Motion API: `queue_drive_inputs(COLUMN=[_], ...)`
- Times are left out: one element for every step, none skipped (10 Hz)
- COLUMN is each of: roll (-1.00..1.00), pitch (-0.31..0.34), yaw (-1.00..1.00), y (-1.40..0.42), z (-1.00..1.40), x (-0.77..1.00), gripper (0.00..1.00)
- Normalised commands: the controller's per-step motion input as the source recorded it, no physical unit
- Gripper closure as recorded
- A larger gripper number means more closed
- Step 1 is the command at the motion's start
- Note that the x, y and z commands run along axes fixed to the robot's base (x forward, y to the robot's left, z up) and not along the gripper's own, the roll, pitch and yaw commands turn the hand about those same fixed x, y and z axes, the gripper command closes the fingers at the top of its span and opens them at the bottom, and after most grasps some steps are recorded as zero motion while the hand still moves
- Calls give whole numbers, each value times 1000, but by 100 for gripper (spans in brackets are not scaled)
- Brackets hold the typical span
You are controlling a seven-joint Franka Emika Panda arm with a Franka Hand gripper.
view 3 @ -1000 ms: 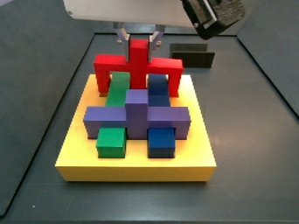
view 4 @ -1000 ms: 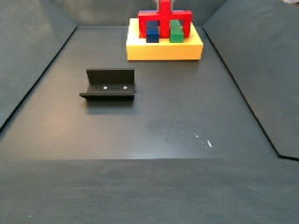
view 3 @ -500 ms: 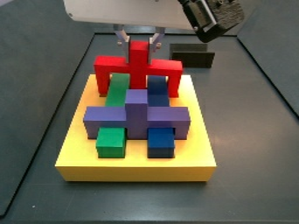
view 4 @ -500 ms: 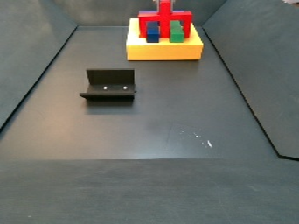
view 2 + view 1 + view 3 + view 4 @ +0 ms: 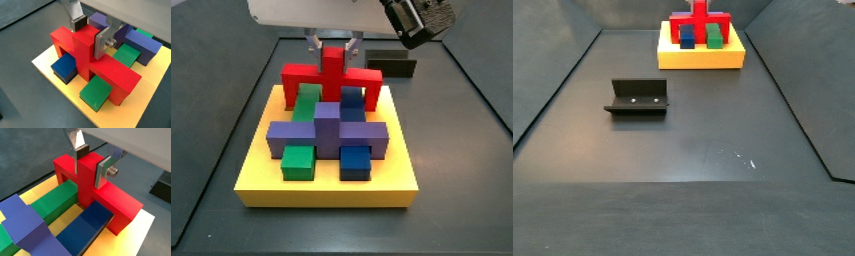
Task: Pick up the red object. Move up. Move to above the board. Insert the red object.
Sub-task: Insert the red object.
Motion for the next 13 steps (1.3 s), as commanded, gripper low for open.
queue_drive_inputs(roll=[-29, -51, -80, -74, -77, 0, 33, 94, 71, 61, 27, 33, 14], pitch=[-161, -267, -390, -407, -366, -203, -43, 0, 0, 0, 0, 0, 0], yaw=[-149, -63, 0, 0, 0, 0, 0, 0, 0, 0, 0, -31, -17], y=[14, 0, 0, 40, 40, 0, 0, 0, 0, 0, 0, 14, 6], z=[-471, -463, -460, -417, -371, -363, -437, -471, -409, -371, -289, -223, -40], x=[11, -40, -189, -211, -180, -40, 20, 143, 169, 131, 46, 0, 0], gripper=[100, 100, 100, 100, 100, 100, 100, 100, 100, 100, 100, 100, 100])
